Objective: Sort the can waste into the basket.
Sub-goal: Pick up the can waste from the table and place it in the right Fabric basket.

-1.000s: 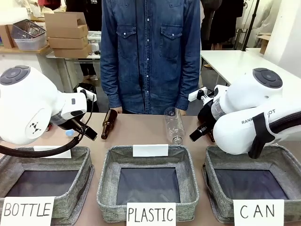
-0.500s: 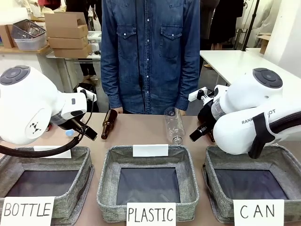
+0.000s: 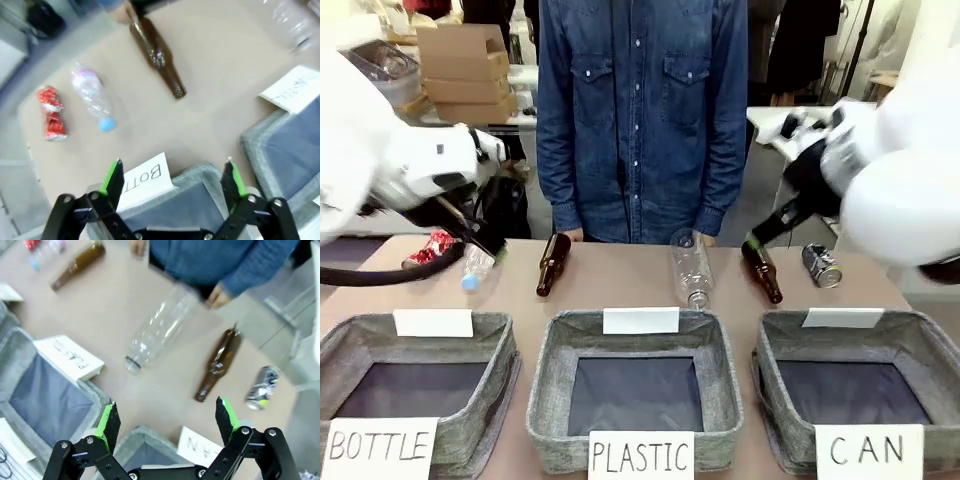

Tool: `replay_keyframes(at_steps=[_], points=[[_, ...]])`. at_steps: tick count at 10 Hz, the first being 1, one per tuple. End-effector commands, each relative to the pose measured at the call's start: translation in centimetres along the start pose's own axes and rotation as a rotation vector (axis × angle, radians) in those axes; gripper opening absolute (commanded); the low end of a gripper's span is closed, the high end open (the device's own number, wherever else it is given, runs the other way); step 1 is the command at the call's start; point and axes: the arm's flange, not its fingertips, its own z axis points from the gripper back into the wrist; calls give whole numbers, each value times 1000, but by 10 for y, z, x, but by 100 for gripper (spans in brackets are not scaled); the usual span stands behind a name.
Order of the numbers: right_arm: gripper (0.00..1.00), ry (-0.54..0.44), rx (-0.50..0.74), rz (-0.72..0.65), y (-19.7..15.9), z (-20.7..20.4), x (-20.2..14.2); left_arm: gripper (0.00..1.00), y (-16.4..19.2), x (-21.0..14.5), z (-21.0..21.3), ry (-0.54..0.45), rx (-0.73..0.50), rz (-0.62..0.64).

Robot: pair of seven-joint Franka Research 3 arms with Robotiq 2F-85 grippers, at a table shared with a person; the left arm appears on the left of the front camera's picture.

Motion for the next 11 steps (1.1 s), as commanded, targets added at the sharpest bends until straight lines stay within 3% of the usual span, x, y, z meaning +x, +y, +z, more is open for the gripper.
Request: replay_keyframes(at_steps=[1, 2, 3, 4, 5, 6, 7, 8, 9, 11], points=[[100, -75, -139, 66, 19, 55, -59, 100, 9, -9, -63, 66, -20, 13], [100, 0, 0, 0, 0, 0, 0, 100, 9, -9, -63, 66, -20, 13], [100, -66, -57, 29, -1, 51, 4, 100, -3, -5, 23, -11, 8, -3], [100, -50, -4, -31, -5, 41, 0, 100, 3, -7, 16, -17, -263, -55], [100, -94, 174, -182, -26, 49, -10, 100, 27, -21, 31, -76, -483, 18], [100, -115, 366, -450, -53, 59, -26, 100, 58, -45, 48, -183, -720, 126], [100, -96, 729, -701, -80, 67, -49, 100, 89, -72, 59, -312, -890, 295], [100, -93, 848, -997, -104, 69, -78, 100, 115, -103, 60, -448, -1003, 484], [100, -147, 879, -1177, -120, 77, -106, 100, 131, -129, 53, -521, -987, 577], [100, -291, 899, -1350, -147, 86, -154, 100, 152, -167, 44, -682, -1036, 759]])
